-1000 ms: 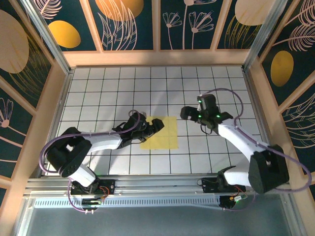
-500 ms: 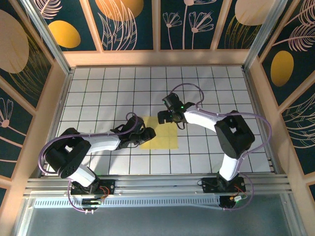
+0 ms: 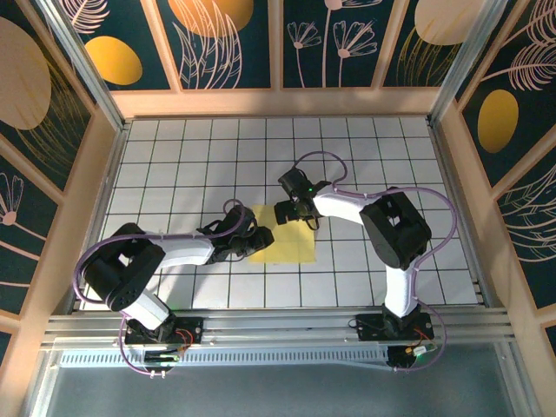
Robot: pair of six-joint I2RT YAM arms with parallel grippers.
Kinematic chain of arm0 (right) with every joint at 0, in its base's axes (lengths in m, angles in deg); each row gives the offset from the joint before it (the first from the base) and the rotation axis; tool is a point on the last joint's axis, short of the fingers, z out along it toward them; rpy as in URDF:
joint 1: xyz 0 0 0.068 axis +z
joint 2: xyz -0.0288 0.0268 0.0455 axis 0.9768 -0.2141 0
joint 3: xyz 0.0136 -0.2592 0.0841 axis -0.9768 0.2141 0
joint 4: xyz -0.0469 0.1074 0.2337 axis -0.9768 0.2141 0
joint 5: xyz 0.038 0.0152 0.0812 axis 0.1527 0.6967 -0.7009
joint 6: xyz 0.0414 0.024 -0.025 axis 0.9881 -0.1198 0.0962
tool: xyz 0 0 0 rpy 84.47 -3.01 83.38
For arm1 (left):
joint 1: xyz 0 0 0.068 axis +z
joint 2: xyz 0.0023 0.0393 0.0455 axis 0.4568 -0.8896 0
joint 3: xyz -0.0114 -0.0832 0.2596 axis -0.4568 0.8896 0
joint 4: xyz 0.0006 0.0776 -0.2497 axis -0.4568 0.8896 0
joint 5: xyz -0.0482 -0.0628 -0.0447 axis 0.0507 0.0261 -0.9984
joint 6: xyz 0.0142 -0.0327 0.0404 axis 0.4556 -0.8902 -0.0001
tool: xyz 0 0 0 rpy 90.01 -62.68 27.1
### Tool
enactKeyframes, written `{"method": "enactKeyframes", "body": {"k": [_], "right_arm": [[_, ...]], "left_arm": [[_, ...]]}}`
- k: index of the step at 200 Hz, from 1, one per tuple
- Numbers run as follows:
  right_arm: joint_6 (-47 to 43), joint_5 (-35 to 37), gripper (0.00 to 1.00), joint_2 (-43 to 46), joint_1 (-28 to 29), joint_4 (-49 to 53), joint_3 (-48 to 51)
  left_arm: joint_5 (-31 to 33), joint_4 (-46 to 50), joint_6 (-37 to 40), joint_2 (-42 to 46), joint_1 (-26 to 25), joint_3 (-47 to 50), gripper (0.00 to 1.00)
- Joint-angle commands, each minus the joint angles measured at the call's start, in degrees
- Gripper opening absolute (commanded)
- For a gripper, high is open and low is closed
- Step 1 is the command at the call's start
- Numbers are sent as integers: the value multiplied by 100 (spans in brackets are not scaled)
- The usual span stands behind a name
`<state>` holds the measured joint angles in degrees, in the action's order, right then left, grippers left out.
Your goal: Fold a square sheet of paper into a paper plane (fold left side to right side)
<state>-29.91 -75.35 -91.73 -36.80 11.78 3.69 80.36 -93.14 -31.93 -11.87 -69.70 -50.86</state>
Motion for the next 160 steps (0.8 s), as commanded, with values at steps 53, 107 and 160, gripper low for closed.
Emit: {"method": "enactKeyframes", "body": {"k": [53, 107, 160], "right_arm": [[111, -563, 82, 124, 404, 588, -56], [156, -979, 54, 312, 416, 681, -20], [142, -1524, 32, 606, 205, 546, 128]], "left_arm": [[67, 134, 8, -258, 12, 82, 41], [51, -66, -89, -217, 14, 116, 41], [149, -91, -86, 150, 113, 193, 50]]}}
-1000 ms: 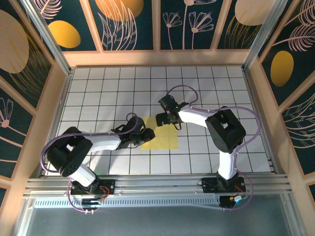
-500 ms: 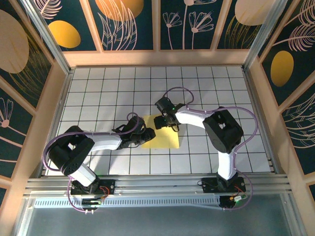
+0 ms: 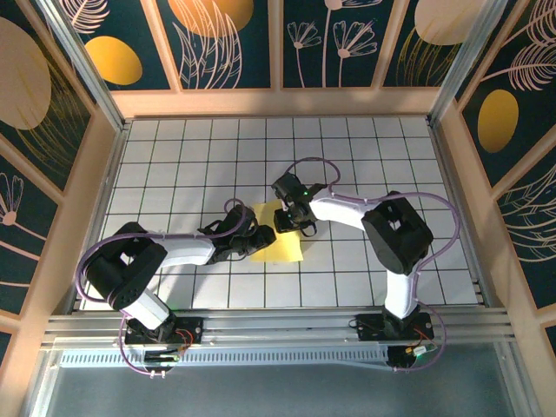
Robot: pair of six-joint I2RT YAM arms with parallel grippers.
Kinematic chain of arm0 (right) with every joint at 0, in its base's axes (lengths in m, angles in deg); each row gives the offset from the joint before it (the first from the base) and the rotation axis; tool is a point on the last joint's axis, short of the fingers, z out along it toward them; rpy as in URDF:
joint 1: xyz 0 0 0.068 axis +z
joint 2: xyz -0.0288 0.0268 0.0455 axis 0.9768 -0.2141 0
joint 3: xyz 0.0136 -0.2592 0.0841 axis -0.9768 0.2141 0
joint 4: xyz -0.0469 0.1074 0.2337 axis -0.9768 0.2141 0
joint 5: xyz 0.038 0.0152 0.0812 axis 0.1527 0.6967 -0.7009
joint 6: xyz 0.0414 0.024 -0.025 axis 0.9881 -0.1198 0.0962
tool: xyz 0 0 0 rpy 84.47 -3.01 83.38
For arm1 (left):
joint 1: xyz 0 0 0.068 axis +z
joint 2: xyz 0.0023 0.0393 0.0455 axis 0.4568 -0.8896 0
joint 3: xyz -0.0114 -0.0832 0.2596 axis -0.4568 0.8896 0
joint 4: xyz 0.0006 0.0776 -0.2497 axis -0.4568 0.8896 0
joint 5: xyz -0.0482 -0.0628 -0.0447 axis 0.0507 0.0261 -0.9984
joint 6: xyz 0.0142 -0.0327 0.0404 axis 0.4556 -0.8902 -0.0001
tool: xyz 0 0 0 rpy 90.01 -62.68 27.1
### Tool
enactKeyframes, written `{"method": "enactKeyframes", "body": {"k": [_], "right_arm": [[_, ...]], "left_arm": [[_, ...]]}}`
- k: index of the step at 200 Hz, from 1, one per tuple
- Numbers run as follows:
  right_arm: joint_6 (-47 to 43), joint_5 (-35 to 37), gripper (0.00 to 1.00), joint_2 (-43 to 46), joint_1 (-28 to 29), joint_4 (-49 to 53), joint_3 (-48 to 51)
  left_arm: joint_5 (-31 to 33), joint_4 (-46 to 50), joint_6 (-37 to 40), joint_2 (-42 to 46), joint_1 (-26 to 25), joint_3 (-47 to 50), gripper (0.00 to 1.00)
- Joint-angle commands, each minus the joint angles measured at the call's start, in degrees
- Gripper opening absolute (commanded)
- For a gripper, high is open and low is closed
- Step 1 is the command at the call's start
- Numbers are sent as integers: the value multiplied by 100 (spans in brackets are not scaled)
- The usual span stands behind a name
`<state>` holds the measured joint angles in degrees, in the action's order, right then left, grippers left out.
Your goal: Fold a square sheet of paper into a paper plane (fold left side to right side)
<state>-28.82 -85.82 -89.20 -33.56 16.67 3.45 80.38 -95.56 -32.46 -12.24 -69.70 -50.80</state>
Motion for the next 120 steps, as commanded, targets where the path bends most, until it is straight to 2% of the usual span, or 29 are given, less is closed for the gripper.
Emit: {"method": "enactKeyframes", "body": {"k": [1, 33, 67, 87, 94, 120], "right_arm": [[35, -499, 32, 357, -127, 50, 156], [38, -1194, 26, 826, -450, -242, 435], [41, -2089, 21, 1524, -991, -704, 857], [7, -2686, 21, 1978, -1243, -896, 1076], [-33, -2858, 21, 2138, -1510, -914, 1111], [-200, -3593, 21, 2736, -1899, -922, 1130]], "left_arm": [[146, 149, -28, 194, 121, 191, 50], [-33, 23, 135, 810, 592, 523, 59], [-417, -328, 473, 1741, 1334, 1062, 68], [-823, -838, 656, 2322, 1756, 1427, 76], [-950, -1062, 748, 2519, 1855, 1537, 79], [-1483, -1981, 1113, 3153, 1958, 1762, 91]]}}
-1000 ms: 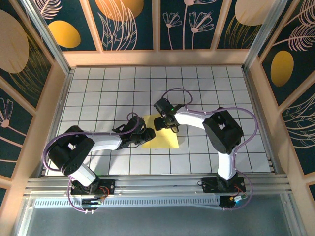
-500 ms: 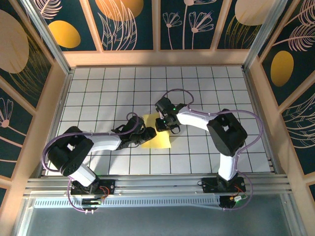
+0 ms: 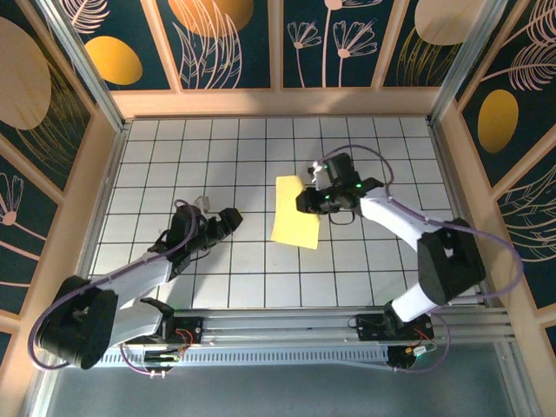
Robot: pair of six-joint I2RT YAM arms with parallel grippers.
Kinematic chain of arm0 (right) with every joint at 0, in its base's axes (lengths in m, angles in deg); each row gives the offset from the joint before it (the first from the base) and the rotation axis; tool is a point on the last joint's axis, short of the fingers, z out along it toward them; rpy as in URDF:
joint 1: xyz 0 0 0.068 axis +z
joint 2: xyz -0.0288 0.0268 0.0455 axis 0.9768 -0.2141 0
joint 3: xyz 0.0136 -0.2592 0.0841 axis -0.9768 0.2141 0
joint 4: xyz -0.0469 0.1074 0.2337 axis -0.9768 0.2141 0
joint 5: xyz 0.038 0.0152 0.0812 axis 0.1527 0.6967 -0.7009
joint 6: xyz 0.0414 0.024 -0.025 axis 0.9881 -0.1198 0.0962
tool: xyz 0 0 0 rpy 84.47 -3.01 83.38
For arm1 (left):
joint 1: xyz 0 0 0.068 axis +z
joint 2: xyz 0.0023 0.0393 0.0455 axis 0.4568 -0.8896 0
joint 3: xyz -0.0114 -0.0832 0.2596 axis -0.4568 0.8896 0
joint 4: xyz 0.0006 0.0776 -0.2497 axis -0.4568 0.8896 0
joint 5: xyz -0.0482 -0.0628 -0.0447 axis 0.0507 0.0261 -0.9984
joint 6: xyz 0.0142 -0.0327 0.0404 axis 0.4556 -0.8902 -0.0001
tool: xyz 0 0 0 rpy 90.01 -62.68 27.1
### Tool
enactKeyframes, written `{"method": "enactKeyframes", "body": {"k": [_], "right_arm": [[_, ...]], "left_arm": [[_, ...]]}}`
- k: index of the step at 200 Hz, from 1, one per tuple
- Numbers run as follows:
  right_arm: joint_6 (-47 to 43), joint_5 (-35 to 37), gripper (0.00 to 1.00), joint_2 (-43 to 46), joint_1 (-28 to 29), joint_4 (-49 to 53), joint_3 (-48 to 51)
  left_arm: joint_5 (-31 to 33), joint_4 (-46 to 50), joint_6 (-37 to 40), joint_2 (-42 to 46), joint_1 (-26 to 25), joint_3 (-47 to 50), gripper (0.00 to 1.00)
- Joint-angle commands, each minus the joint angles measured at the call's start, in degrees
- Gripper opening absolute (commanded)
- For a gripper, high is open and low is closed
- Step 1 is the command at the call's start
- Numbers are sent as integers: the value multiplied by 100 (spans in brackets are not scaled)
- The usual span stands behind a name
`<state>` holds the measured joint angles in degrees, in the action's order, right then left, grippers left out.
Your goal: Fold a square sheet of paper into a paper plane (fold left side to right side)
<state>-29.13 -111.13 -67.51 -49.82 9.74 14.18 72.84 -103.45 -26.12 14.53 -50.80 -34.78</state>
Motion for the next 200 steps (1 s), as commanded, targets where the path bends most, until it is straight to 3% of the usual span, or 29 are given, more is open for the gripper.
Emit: {"method": "enactKeyframes", "body": {"k": [1, 26, 70, 136, 170, 183, 200], "right_arm": [[-178, -1078, 21, 593, -284, -230, 55], [-406, -1882, 20, 1059, -416, -66, -98], [-535, -2895, 19, 1635, -294, 64, -445], [-365, -3516, 19, 1996, 470, -520, -781], [-352, -3629, 19, 1925, 515, -734, -815], [-575, -3534, 19, 1858, 506, -532, -880], [-1005, -3207, 19, 1749, 460, -20, -1041]], "left_arm": [[-754, -1235, 496, 498, 68, 159, 91], [-1213, -1952, 895, 945, 68, 136, 99], [-2232, -2635, 1302, 901, 59, -328, 99], [-3374, -2965, 1400, 333, 50, -1159, 99], [-3848, -2878, 1485, 180, -2, -1516, 99], [-4037, -2870, 1487, 121, -50, -1626, 94], [-4177, -2735, 1543, 81, -103, -1762, 71]]}}
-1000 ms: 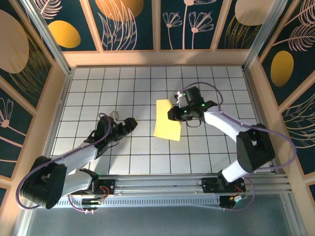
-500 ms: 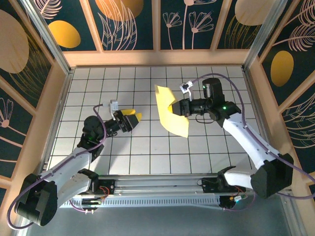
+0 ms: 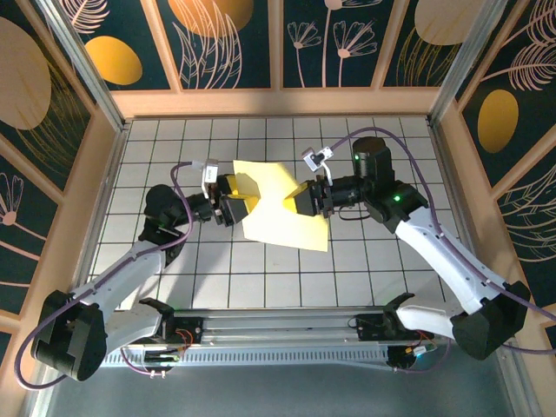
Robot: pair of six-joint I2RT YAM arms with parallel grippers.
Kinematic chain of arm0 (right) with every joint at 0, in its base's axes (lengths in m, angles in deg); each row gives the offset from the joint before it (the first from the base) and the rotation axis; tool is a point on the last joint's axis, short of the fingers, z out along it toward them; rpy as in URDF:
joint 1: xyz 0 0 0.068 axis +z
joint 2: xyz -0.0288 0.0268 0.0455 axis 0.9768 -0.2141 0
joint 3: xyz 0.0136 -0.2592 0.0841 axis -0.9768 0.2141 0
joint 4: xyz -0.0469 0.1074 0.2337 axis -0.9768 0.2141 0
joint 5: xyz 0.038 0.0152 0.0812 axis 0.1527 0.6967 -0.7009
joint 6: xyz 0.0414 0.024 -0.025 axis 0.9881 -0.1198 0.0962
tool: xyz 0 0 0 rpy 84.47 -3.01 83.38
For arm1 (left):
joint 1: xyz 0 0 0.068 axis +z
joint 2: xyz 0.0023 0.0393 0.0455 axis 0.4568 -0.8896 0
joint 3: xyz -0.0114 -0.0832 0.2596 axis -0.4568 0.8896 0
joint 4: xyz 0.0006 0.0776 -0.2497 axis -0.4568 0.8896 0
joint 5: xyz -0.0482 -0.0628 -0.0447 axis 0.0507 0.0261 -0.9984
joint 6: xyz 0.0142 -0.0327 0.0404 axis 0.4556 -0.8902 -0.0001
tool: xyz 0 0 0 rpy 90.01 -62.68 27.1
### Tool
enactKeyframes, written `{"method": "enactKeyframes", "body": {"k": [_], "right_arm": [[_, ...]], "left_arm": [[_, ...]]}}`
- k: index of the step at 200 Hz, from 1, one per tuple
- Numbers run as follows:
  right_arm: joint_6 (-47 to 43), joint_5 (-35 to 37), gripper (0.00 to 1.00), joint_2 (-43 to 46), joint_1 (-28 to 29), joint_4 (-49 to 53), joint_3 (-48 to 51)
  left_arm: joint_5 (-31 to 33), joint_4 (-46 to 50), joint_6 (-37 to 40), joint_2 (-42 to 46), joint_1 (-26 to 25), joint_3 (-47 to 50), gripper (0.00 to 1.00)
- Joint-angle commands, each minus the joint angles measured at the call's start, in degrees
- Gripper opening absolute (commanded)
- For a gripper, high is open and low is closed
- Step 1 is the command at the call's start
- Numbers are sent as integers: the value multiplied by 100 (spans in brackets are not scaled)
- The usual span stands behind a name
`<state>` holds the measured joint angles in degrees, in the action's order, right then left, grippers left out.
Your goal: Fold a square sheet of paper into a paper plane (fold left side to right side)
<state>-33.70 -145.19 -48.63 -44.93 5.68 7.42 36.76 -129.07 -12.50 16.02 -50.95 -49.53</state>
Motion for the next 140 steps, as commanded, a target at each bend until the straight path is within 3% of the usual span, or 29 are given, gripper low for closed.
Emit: {"method": "enactKeyframes", "body": {"k": [1, 20, 46, 102, 140], "right_arm": [[-561, 218, 19, -146, -33, 409, -372], [-714, 414, 19, -197, -107, 643, -413], [-873, 813, 25, -180, -452, 899, -404], [-844, 2286, 61, -58, -747, 1158, -142], [-89, 3153, 71, -147, -1174, 692, 541]], "left_arm": [[-575, -157, 189, -67, -90, -293, 69], [-481, 262, 440, -7, -102, -379, 34], [-321, 524, 564, 39, -102, -337, 7], [657, 2484, 732, -501, -102, -616, 0], [1057, 2714, 334, -1073, -102, -363, 0]]}}
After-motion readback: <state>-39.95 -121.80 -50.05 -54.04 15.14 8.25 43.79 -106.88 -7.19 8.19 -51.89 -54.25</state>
